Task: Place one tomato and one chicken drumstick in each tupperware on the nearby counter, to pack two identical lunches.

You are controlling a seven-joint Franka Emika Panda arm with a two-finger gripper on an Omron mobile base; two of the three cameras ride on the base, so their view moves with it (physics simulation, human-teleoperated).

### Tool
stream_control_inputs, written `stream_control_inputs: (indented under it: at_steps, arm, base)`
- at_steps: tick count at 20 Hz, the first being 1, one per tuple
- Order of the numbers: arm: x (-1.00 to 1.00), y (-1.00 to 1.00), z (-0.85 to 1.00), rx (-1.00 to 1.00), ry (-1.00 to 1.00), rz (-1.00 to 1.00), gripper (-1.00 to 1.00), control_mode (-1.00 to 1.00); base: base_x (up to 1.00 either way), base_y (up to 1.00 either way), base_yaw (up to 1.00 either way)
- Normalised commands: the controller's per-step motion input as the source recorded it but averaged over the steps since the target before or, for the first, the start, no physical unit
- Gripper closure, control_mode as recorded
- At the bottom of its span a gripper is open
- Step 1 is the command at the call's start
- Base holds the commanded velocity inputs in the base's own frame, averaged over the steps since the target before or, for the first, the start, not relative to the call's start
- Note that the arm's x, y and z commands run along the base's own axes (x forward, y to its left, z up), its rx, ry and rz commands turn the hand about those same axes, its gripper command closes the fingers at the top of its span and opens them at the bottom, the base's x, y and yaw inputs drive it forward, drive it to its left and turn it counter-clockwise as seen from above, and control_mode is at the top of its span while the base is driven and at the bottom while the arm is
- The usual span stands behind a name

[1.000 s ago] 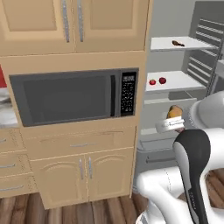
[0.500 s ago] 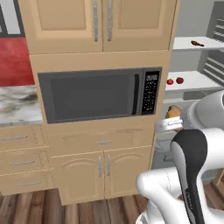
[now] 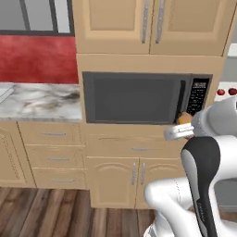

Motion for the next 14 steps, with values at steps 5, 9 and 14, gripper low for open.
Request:
stream_control_inputs:
  at_steps: [5, 9, 14]
  arm:
    - [0.00, 0.00, 0.00, 0.00, 0.00, 0.00, 1.00, 1.00]
    - [0.00, 0.00, 0.00, 0.00, 0.00, 0.00, 1.00, 1.00]
    - [0.00, 0.00, 0.00, 0.00, 0.00, 0.00, 1.00, 1.00]
  base:
    - [0.18, 1.00, 0.54]
    - [0.58, 1.00, 0.45]
    - [0.91, 0.95, 0.40]
